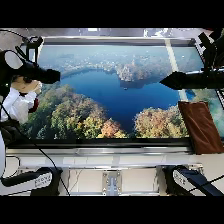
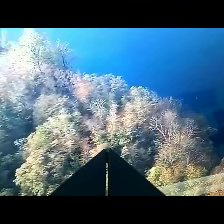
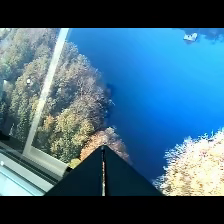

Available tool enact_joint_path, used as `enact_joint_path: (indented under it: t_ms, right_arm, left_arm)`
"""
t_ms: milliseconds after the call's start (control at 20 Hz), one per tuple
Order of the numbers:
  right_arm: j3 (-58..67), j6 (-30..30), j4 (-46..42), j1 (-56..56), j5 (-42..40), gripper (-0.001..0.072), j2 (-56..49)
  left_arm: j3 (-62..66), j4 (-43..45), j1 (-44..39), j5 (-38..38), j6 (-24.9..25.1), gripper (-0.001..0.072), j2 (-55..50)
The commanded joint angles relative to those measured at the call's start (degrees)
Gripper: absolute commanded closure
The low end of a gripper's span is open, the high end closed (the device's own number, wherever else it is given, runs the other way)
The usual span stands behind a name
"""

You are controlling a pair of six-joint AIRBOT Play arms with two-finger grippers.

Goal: Fold the shirts.

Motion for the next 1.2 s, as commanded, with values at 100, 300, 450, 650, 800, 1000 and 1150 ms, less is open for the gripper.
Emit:
enact_joint_path:
  t_ms: [100, 300, 450, 650, 800, 1000, 1150]
  right_arm:
    - [0.1, 0.0, -0.2, 0.1, 0.4, 0.0694, 0.0]
    - [0.1, 0.0, -0.9, 0.1, 0.9, 0.0694, 0.0]
    - [0.1, 0.0, -1.6, 0.1, 0.9, 0.0694, 0.0]
    - [0.1, 0.0, -2.9, 0.1, 0.9, 0.0693, 0.0]
    - [0.1, 0.0, -4.5, 0.1, 0.9, 0.0694, 0.0]
    - [0.0, 0.0, -5.9, 0.1, -1.6, 0.0693, -0.1]
    - [0.0, 0.0, -5.7, 0.1, -6.1, 0.0694, -0.5]
  left_arm:
    - [0.0, 0.0, 0.0, 0.0, 0.0, 0.0696, 0.0]
    - [0.0, 0.0, 0.0, 0.0, 0.0, 0.0696, 0.0]
    - [0.0, 0.0, 0.0, 0.0, 0.0, 0.0696, 0.0]
    - [0.0, 2.8, 0.1, 5.1, 0.9, 0.0613, -0.7]
    - [0.0, 34.6, 3.6, 9.8, -11.5, 0.0003, -2.2]
    - [0.0, 51.2, 17.1, 8.5, -20.8, 0.0005, -4.9]
    - [0.0, 49.7, 25.7, 8.3, -20.4, 0.0006, -9.3]
